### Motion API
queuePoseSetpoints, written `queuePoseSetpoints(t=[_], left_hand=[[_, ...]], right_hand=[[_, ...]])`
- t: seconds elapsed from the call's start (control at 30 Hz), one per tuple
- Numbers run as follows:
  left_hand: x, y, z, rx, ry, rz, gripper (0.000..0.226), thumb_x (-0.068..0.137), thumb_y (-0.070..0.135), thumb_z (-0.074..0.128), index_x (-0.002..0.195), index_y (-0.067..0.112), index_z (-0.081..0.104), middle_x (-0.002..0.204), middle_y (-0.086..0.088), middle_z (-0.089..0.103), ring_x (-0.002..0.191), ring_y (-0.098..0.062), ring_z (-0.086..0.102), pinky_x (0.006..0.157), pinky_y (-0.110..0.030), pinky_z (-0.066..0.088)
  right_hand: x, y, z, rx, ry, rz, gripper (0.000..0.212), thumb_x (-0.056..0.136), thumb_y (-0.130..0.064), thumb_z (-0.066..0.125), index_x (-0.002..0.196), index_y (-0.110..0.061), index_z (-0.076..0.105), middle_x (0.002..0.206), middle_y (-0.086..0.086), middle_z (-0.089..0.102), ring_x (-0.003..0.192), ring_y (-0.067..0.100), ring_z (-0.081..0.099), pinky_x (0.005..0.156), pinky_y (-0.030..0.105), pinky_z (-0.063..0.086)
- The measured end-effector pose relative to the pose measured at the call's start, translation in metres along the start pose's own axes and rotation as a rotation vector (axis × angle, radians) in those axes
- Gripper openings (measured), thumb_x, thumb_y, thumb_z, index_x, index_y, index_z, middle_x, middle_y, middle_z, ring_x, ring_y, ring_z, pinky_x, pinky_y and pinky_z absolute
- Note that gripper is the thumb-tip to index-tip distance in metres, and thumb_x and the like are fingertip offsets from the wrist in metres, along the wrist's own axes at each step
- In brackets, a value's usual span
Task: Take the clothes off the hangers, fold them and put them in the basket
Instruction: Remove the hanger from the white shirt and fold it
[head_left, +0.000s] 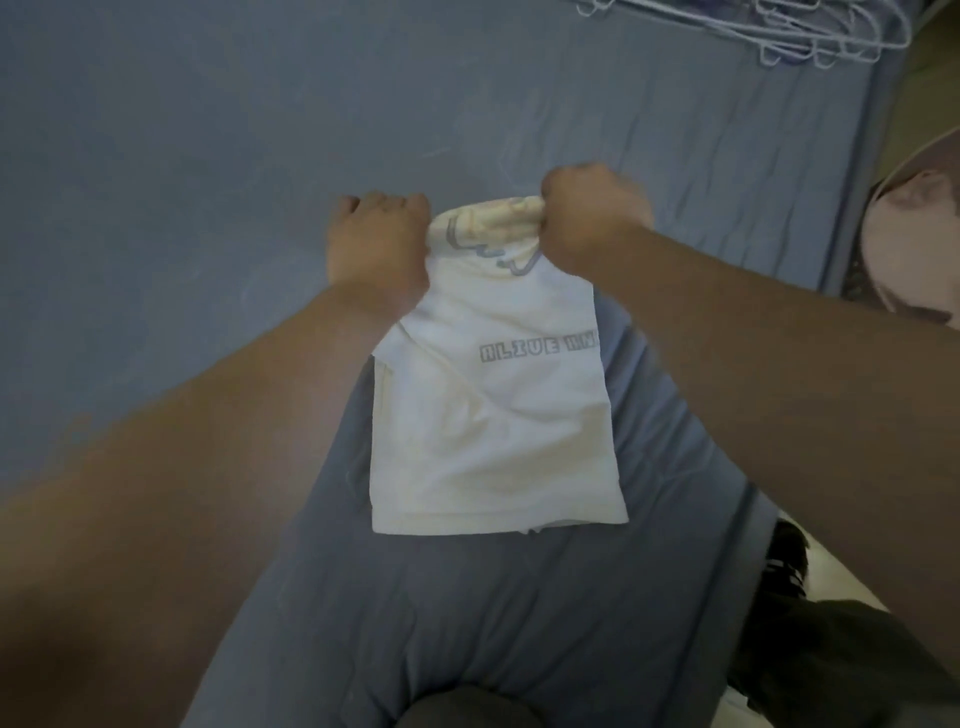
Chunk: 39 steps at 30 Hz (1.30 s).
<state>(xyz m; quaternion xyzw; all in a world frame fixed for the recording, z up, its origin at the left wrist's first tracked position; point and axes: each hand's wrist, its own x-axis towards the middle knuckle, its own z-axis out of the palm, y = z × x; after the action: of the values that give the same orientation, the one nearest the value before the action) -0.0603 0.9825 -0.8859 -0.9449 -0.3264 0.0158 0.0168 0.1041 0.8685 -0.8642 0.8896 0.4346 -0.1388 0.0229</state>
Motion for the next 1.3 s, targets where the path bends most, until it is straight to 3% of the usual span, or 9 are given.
queuePoseSetpoints(t=[0.17,0.47,0.53,0.63,0.7,0.77,0.9,1.07,1.3], left_hand=[[-0.110,0.002,-0.019,-0.086,0.098,0.182,0.021,0.062,0.016,0.063,0.080,0.017,0.053,0.079,-0.005,0.056,0.080,-0.031,0.052,0.076,-0.039,0.033],[-0.236,0.029,0.034,-0.181,-0.295,0.280,0.033,0.060,0.025,0.067,0.092,0.019,0.064,0.097,-0.001,0.059,0.091,-0.026,0.054,0.083,-0.037,0.034],[-0.236,0.033,0.034,-0.276,-0.263,0.118,0.025,0.070,0.032,0.054,0.090,0.020,0.065,0.095,0.003,0.059,0.092,-0.023,0.054,0.084,-0.038,0.035],[-0.231,0.031,0.037,-0.589,-0.122,-0.494,0.036,0.082,0.038,0.061,0.109,0.014,0.060,0.107,-0.003,0.057,0.099,-0.022,0.053,0.088,-0.038,0.041],[-0.217,0.031,0.037,-0.858,-0.213,-0.915,0.060,0.077,0.056,0.073,0.117,0.014,0.056,0.110,-0.002,0.061,0.099,-0.022,0.061,0.089,-0.042,0.050],[-0.207,0.028,0.042,-0.992,-0.353,-1.037,0.062,0.076,0.059,0.073,0.116,0.014,0.057,0.109,0.000,0.066,0.097,-0.022,0.065,0.088,-0.039,0.052],[-0.195,0.030,0.049,-0.918,-0.478,-0.961,0.050,0.088,0.049,0.067,0.122,0.013,0.062,0.115,-0.006,0.068,0.109,-0.028,0.064,0.094,-0.038,0.047],[-0.165,0.067,0.019,-0.852,-0.304,-0.818,0.043,0.093,0.043,0.062,0.126,0.015,0.060,0.115,-0.008,0.069,0.107,-0.026,0.063,0.089,-0.036,0.046],[-0.024,0.247,-0.049,-0.938,-0.157,-0.424,0.043,0.092,0.049,0.060,0.127,0.024,0.059,0.112,0.010,0.069,0.101,-0.011,0.064,0.083,-0.028,0.047]], right_hand=[[-0.111,0.008,-0.006,-0.020,-0.056,-0.142,0.025,0.085,-0.013,0.056,0.108,-0.020,0.061,0.108,0.005,0.063,0.104,0.029,0.055,0.082,0.035,0.040],[-0.220,0.022,0.087,0.126,-0.522,-0.194,0.044,0.088,-0.025,0.052,0.132,-0.029,0.049,0.134,-0.002,0.044,0.129,0.022,0.038,0.104,0.041,0.035],[-0.220,0.023,0.095,0.171,-0.521,-0.187,0.048,0.087,-0.047,0.037,0.130,-0.032,0.051,0.133,-0.007,0.045,0.129,0.018,0.039,0.105,0.042,0.037],[-0.212,0.018,0.098,0.479,-0.226,0.259,0.042,0.087,-0.057,0.042,0.108,-0.024,0.058,0.114,-0.007,0.051,0.109,0.018,0.050,0.090,0.036,0.047],[-0.199,0.016,0.099,0.727,-0.152,0.570,0.052,0.086,-0.061,0.057,0.118,-0.020,0.051,0.118,-0.002,0.050,0.109,0.020,0.052,0.092,0.040,0.048],[-0.182,0.013,0.101,0.951,-0.273,0.705,0.066,0.084,-0.066,0.057,0.130,-0.019,0.046,0.125,0.002,0.054,0.115,0.024,0.055,0.096,0.042,0.047],[-0.163,0.017,0.116,0.900,-0.385,0.693,0.060,0.094,-0.065,0.042,0.123,-0.014,0.056,0.120,0.007,0.063,0.108,0.028,0.061,0.089,0.036,0.049],[-0.169,0.045,0.081,0.867,-0.219,0.658,0.052,0.100,-0.060,0.025,0.121,-0.018,0.048,0.112,0.005,0.063,0.102,0.030,0.062,0.081,0.039,0.049],[-0.141,0.255,-0.003,0.793,0.159,0.643,0.044,0.103,-0.055,0.018,0.113,-0.019,0.040,0.101,0.011,0.065,0.091,0.036,0.063,0.070,0.039,0.046]])
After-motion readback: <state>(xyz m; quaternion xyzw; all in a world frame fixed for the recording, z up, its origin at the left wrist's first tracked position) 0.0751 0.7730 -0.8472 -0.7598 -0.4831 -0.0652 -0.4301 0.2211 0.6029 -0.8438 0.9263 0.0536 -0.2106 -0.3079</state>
